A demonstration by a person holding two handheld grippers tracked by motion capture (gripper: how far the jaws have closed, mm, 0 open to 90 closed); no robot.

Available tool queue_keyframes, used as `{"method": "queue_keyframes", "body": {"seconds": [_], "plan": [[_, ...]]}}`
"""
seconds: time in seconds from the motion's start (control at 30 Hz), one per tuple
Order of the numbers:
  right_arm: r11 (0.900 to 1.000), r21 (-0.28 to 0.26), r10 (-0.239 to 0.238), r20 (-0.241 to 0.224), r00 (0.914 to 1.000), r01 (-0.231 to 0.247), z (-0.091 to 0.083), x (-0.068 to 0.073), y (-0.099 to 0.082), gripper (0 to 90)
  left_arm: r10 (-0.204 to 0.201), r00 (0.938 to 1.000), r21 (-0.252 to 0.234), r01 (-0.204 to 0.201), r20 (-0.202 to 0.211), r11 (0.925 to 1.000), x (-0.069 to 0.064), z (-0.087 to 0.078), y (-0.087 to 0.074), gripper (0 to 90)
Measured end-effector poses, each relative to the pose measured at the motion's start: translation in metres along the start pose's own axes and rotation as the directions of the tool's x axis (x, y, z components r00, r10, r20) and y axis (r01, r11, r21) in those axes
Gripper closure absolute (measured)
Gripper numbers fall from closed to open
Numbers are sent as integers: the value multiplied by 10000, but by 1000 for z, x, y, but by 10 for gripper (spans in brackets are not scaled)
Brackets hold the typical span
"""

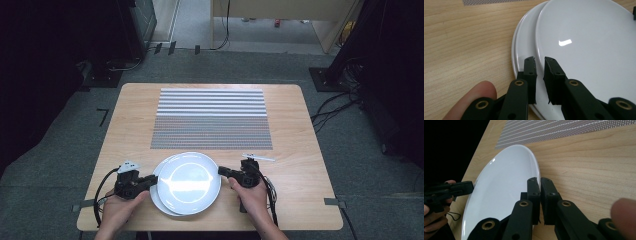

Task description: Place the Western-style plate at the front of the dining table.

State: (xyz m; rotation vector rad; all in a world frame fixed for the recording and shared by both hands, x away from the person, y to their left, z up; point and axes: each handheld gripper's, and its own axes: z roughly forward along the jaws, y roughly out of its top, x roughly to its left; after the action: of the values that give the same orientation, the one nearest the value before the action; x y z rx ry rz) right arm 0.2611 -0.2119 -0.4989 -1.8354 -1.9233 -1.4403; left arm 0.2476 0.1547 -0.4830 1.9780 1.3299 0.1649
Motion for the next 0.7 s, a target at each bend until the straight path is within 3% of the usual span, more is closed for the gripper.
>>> {"method": "queue_keyframes", "body": {"seconds": [0.43, 0.57, 0.7], "plan": [[9975, 312, -647, 560, 9963, 630, -10, 7, -1, 764, -40, 9999, 48, 40, 119, 10000, 0, 2, -1, 787], [9971, 667, -417, 624, 9972, 375, -17, 6, -3, 778, -49, 9999, 43, 48, 118, 10000, 0, 2, -1, 787], [9949, 1012, -21, 367, 9993, -17, -22, 4, -7, 785, -54, 9999, 44, 54, 114, 10000, 0, 2, -1, 787]]}}
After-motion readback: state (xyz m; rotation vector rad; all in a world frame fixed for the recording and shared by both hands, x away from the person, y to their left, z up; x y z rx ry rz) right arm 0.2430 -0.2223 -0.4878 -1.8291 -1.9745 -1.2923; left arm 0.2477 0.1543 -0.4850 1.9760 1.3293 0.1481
